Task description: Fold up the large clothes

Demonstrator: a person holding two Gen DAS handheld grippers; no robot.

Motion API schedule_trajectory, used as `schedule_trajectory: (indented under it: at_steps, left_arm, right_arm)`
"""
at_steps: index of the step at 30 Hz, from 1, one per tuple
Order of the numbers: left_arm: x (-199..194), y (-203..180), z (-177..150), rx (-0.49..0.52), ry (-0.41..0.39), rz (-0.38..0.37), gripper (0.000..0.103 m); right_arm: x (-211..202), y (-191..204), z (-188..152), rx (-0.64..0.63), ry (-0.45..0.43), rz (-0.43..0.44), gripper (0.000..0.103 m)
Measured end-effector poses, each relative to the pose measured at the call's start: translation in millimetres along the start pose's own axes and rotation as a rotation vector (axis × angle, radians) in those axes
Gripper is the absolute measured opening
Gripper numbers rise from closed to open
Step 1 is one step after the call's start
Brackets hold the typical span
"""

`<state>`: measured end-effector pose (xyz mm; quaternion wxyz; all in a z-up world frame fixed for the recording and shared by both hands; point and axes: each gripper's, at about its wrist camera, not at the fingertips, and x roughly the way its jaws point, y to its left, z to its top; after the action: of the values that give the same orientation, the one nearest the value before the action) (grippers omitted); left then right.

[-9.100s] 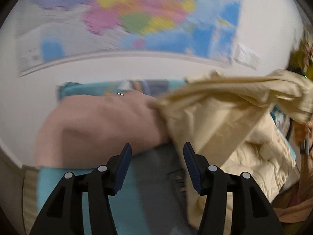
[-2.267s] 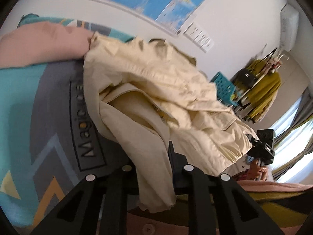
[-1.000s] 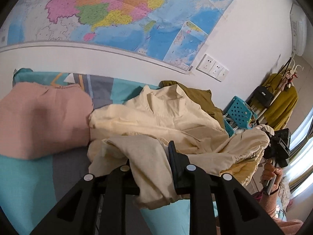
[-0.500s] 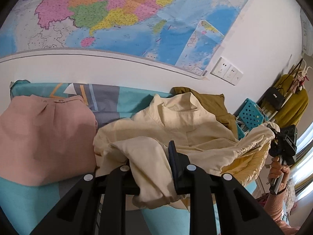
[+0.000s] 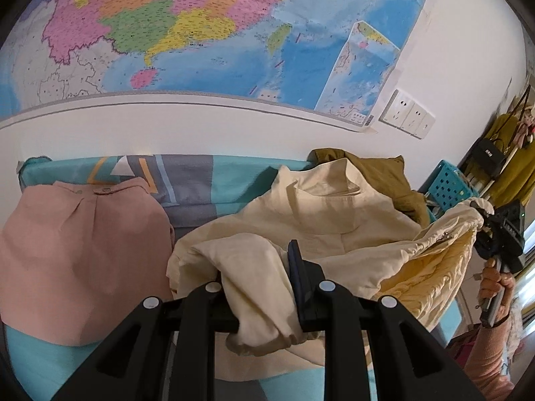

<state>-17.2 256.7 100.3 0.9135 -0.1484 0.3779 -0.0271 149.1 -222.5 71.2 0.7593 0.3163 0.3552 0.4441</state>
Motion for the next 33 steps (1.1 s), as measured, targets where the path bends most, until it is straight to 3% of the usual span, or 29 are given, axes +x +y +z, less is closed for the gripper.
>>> schedule_trajectory:
  at_steps: [16,33]
  left_arm:
    - [22,3,13,0.029,0.023,0.051,0.021]
    - [82,18,44,-0.005,0.108,0.107,0.021]
  right_arm:
    - [18,-14,12,0.008,0.009,-0.059,0.017]
    - [48,-38,31,0.044,0.035,-0.137,0.019]
